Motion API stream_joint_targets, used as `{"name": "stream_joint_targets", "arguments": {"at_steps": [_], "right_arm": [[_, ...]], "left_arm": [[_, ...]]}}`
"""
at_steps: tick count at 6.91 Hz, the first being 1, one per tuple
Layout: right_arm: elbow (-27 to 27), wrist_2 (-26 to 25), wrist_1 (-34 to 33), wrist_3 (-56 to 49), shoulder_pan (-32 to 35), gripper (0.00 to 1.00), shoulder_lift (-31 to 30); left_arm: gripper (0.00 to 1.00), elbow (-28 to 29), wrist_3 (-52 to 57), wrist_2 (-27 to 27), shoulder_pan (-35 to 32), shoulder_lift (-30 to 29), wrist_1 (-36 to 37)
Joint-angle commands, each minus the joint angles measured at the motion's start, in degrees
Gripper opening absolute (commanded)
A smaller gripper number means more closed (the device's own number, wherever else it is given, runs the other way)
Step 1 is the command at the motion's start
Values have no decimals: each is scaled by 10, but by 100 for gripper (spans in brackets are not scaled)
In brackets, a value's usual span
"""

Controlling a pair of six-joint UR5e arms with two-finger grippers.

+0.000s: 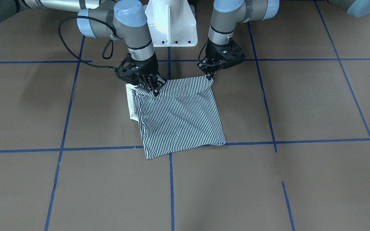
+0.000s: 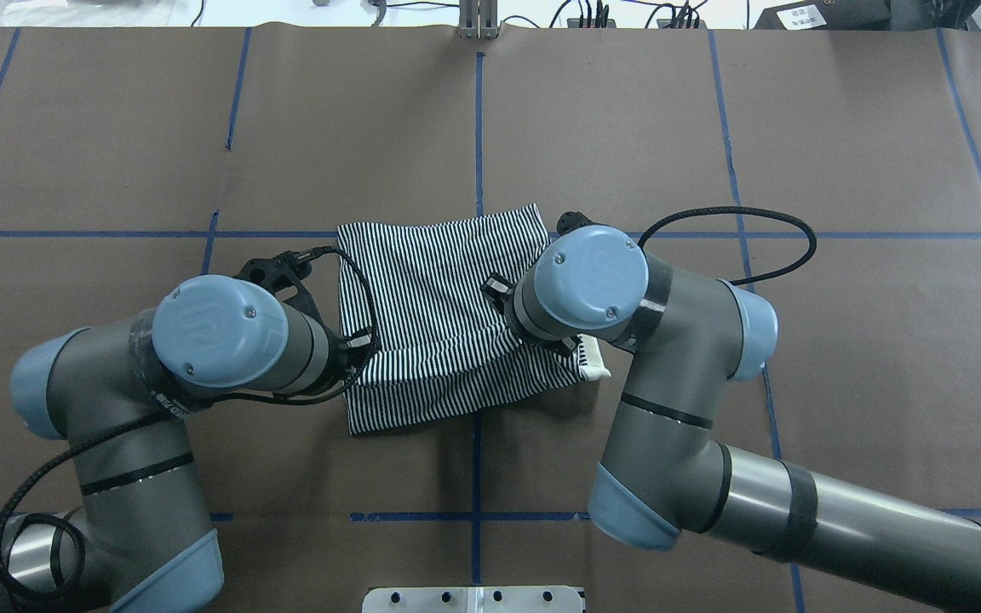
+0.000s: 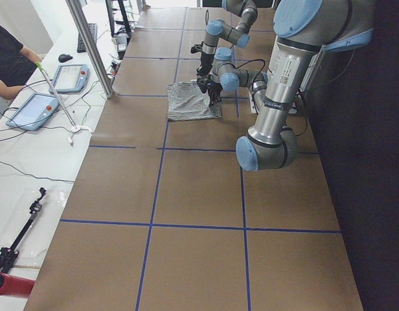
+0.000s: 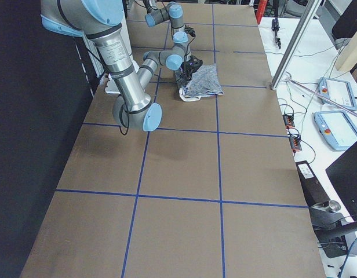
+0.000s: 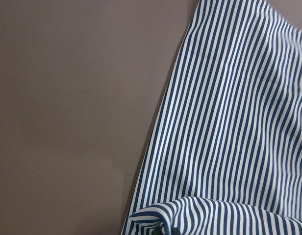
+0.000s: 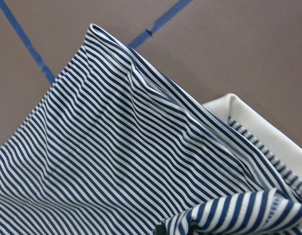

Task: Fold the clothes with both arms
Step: 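Lay the folded edge down on the far side and open both grippers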

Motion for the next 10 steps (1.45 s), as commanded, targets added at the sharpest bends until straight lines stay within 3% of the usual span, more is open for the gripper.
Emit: {"name": "stream_joint_targets", "arguments": {"at_steps": [1,2,3,6,8,10], "right_arm": [[-143,9,25,-34,66,0,104],[-240,9,104,-39,89,26,141],[-306,2,172,-62,95,99,150],[-334,8,180,-78,121,100,149],[-333,18,179,-130,129,100,149],[-330,90,173,-194,174,100,145]], "left_arm": [[0,81,66,-2,-84,-25,-42],[77,171,68,-1,-106,-39,-125],[100,223,78,-2,-113,-52,-188],[100,224,99,-5,-127,-53,-193],[100,206,154,-68,-153,-46,-189],[100,208,106,-70,-138,-58,-194]]}}
